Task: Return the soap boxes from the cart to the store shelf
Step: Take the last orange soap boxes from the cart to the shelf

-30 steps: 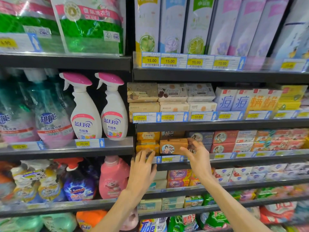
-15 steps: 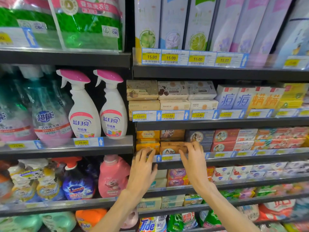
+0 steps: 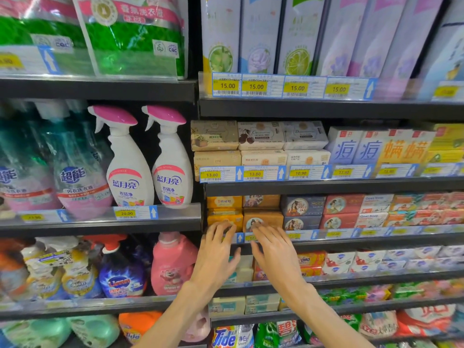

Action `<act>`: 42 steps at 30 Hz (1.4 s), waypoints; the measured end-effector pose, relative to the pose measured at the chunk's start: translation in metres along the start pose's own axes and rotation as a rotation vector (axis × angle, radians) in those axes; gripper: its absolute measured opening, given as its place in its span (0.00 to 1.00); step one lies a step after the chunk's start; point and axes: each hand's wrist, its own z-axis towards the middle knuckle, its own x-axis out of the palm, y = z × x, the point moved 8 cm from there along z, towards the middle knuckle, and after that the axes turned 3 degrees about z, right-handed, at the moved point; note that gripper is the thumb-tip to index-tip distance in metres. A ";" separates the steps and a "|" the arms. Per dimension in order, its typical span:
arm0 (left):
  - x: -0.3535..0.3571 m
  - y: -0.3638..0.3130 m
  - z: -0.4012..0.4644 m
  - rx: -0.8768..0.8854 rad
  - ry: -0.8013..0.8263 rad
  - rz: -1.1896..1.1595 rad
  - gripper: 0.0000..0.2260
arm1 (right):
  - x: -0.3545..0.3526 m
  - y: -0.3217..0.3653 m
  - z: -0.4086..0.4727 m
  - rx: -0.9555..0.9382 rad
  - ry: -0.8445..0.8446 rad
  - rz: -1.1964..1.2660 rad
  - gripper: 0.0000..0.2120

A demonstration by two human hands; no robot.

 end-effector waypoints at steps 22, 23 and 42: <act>0.001 -0.012 0.007 0.032 -0.066 0.111 0.22 | -0.016 -0.015 0.006 0.017 -0.084 0.005 0.20; 0.002 -0.011 0.007 0.030 -0.065 0.117 0.22 | -0.016 -0.017 0.005 0.013 -0.088 0.002 0.20; -0.011 -0.013 -0.011 -0.034 -0.051 0.114 0.24 | -0.024 -0.024 0.000 -0.038 -0.092 0.127 0.16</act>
